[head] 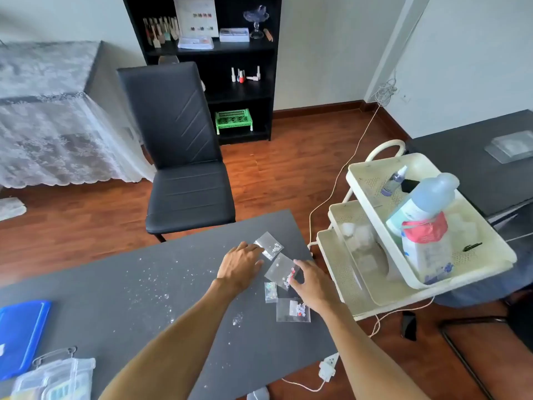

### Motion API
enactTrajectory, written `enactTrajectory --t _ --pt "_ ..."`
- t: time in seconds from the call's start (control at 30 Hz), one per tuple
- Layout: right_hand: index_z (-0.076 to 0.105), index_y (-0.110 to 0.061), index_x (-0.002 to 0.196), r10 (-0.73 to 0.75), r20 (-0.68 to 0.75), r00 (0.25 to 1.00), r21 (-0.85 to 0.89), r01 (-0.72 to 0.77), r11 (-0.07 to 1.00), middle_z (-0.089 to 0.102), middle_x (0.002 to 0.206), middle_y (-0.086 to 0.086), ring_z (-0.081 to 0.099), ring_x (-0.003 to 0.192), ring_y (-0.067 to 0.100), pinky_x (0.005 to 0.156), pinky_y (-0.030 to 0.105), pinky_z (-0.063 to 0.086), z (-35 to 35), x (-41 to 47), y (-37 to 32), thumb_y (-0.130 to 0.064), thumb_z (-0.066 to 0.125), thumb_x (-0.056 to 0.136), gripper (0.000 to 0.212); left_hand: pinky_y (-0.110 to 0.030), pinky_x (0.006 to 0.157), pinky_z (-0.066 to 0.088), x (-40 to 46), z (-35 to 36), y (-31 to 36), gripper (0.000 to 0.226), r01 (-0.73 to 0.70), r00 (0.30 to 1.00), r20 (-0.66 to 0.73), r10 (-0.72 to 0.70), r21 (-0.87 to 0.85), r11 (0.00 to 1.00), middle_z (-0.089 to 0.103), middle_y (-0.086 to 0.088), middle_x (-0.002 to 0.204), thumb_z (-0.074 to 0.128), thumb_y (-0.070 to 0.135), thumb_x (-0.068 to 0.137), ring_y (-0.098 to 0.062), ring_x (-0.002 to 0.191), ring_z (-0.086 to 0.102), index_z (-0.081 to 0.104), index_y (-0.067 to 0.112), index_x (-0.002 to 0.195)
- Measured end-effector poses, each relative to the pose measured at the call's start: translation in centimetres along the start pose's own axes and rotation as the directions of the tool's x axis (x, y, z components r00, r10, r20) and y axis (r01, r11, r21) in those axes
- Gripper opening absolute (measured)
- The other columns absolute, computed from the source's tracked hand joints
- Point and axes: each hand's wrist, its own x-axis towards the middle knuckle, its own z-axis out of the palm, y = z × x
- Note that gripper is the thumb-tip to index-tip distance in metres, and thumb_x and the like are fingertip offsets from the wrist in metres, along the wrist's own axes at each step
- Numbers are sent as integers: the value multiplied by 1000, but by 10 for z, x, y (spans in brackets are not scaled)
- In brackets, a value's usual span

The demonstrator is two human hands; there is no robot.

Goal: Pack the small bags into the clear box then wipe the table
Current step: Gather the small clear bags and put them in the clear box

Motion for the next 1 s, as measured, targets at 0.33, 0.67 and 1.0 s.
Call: enactTrajectory --t 0.33,0.67,1.0 --pt "51 -22 145 68 -17 998 12 -68 998 50 137 -2 61 118 19 92 33 55 9 30 3 -47 72 88 66 -37 90 46 43 9 -14 35 -15 998 67 12 37 999 61 -1 121 55 25 96 -23 117 54 58 28 131" --pt "59 -20 126 88 -10 996 110 -86 990 61 113 1 61 93 16 70 22 44 8 44 1 -29 75 90 40 -36 78 49 48 20 -19 20 4 1000 -20 -4 -41 999 63 0 104 63 34 93 -21 104 55 74 24 106" --pt "69 -33 101 113 -41 993 206 -102 973 64 84 -16 65 79 9 65 22 50 11 46 6 -29 74 90 12 -35 76 51 28 11 -25 11 -15 994 -113 5 -80 997 73 2 95 67 27 91 -21 94 61 75 20 90"
